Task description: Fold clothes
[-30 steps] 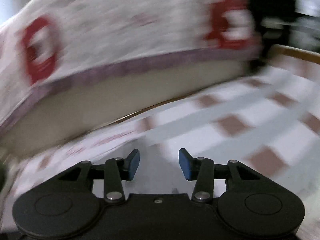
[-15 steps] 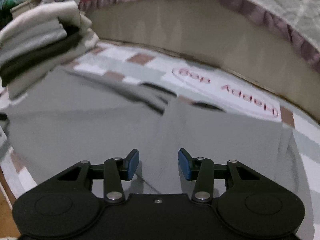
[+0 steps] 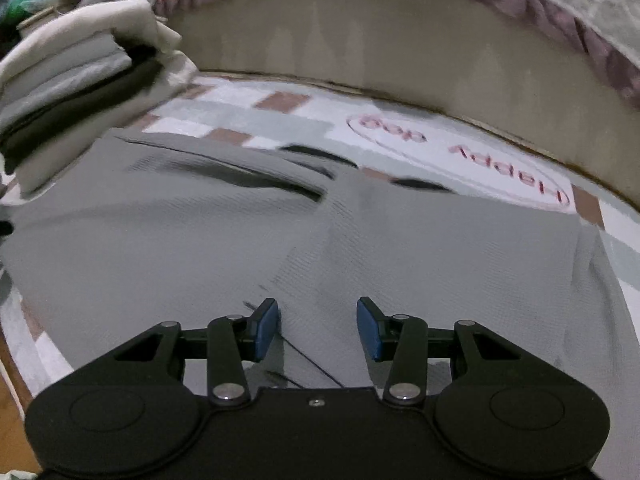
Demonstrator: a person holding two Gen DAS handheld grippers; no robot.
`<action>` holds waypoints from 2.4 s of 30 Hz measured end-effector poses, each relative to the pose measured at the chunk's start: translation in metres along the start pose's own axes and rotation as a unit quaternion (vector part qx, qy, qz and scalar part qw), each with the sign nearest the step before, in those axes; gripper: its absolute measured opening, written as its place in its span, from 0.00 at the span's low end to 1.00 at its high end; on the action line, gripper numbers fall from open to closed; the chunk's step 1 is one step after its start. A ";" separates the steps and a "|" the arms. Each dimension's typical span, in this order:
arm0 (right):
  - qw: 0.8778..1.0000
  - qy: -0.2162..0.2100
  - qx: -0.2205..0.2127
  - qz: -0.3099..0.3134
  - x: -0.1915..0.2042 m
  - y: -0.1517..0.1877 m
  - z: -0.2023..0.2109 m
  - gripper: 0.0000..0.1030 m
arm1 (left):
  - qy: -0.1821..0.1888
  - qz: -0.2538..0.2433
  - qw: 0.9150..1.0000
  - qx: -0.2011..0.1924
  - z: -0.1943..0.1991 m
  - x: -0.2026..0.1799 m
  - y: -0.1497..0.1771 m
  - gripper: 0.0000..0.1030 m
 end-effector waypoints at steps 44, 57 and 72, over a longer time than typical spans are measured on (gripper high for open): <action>0.928 -0.241 -0.043 -0.281 -0.036 -0.005 0.058 0.54 | 0.326 -0.321 0.881 0.123 0.179 -0.219 0.125 0.55; 0.962 -0.161 0.018 -0.220 -0.011 0.031 0.046 0.55 | 0.204 -0.205 0.953 0.093 0.101 -0.173 0.082 0.63; 0.919 -0.266 -0.027 -0.289 0.003 0.034 0.048 0.09 | 0.229 -0.260 0.937 0.042 0.129 -0.266 0.053 0.06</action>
Point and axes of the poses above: each gripper's, at about its wrist camera, not at the fingertips, and z roughly against the way its jaws point, x to its left, y to its underside, the point moved 8 cm from there along -z, roughly the way its jaws point, and after that the axes turned 13 degrees about -y, right-handed, at the moved point
